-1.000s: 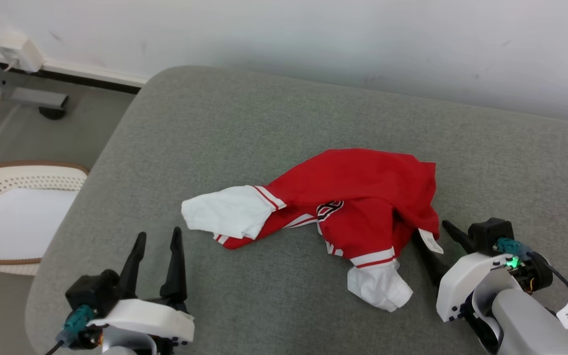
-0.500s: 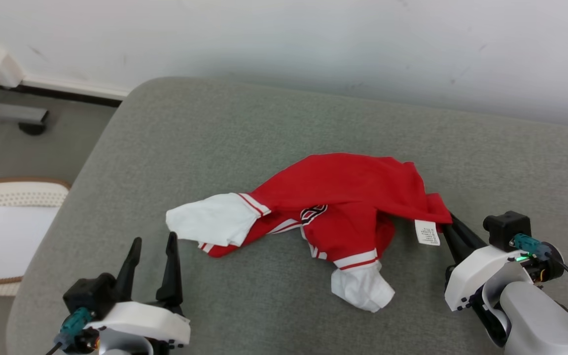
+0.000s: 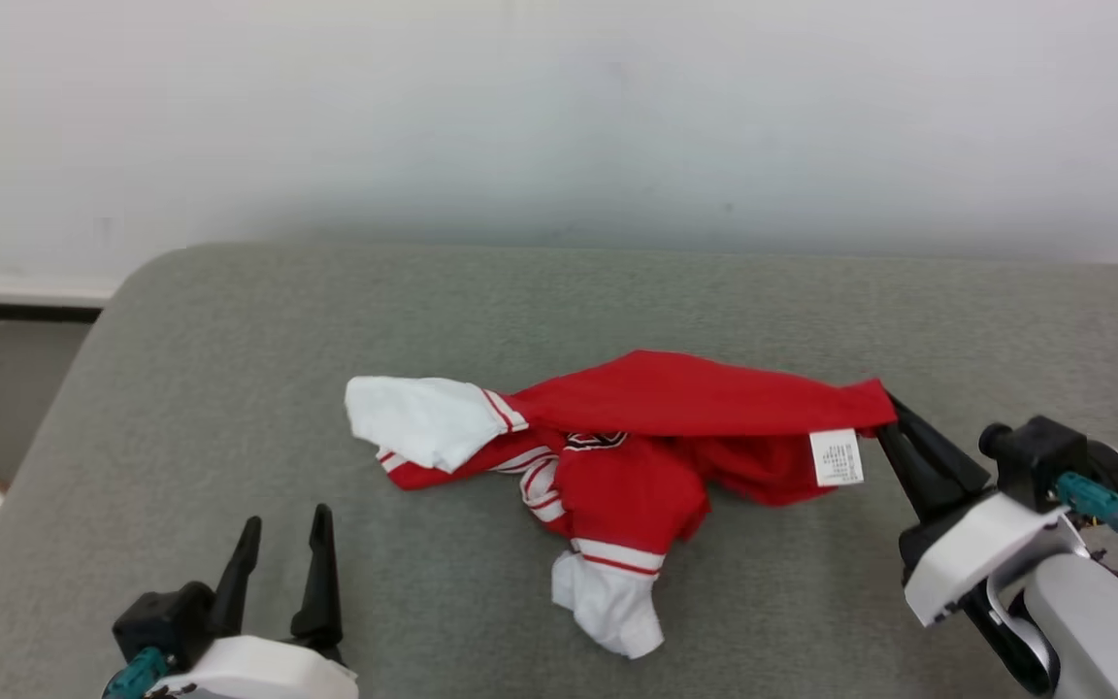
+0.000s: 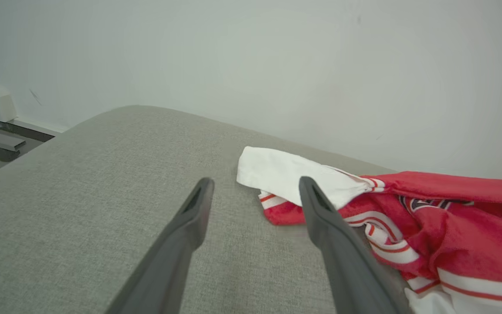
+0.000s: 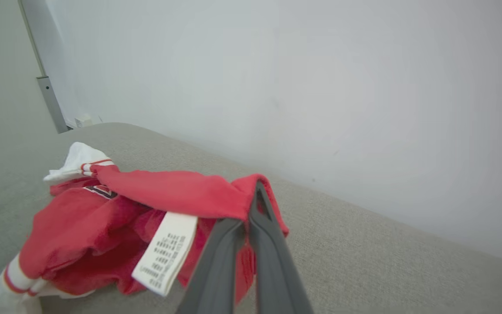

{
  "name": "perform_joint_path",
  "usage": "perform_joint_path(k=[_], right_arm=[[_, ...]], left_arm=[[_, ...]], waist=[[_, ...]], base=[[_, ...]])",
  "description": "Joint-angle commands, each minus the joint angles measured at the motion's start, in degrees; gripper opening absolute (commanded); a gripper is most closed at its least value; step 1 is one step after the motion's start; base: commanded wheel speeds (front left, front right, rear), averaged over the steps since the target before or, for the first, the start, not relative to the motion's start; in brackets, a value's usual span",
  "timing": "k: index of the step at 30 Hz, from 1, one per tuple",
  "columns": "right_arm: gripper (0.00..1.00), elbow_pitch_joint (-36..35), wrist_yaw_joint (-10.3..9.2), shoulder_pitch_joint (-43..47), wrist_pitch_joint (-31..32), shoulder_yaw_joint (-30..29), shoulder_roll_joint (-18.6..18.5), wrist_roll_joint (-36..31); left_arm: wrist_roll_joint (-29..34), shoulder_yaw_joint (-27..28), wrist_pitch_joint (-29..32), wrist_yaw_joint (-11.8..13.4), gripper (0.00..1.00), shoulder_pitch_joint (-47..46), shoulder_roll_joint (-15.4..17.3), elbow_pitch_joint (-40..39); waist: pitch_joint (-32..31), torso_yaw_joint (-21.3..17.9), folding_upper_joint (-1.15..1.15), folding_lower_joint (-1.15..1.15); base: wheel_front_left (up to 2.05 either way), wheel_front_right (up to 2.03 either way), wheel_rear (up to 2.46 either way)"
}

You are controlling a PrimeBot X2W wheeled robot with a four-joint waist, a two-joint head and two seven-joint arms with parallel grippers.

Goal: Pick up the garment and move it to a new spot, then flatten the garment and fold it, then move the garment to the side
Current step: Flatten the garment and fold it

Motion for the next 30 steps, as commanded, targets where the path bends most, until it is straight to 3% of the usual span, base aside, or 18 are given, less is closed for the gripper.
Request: perform_joint_path(k=[1, 9, 14, 23, 30], right_arm=[[0.0, -1.8, -0.14, 1.9, 0.2, 0.1, -1.2, 0.4], [0.0, -14.8, -0.14, 12.5, 5.9, -3.6, -6.8, 2.3], [0.0, -20.1, -0.14, 20.1, 9.8, -8.7, -6.8, 3.6], [0.0, -21.4, -0.14, 27.8, 13.4, -17.5, -4.9, 0.3], [0.0, -18.8, -0.14, 21.9, 15.8, -18.6, -4.8, 2.3]], left_arm=[[0.4, 0.1, 0.0, -0.1, 1.0, 0.6, 0.5, 0.0], [0.4, 0.1, 0.0, 0.6, 1.0, 1.7, 0.4, -0.4], [0.2, -0.1, 0.1, 0.7, 1.0, 1.6, 0.4, -0.8], [-0.2, -0.5, 0.4, 0.8, 1.0, 1.1, 1.0, -0.8], [-0.5, -1.1, 0.6, 0.8, 1.0, 0.1, 1.1, -0.9]], waist=[[-1.5, -2.5, 0.0, 0.0], [-2.5, -6.3, 0.0, 0.0], [-1.9, -7.3, 0.0, 0.0], [-1.8, -7.2, 0.0, 0.0], [-1.1, -6.5, 0.0, 0.0]], base=[[0.0, 0.0, 0.0], [0.0, 0.0, 0.0], [0.0, 0.0, 0.0], [0.0, 0.0, 0.0], [0.0, 0.0, 0.0]])
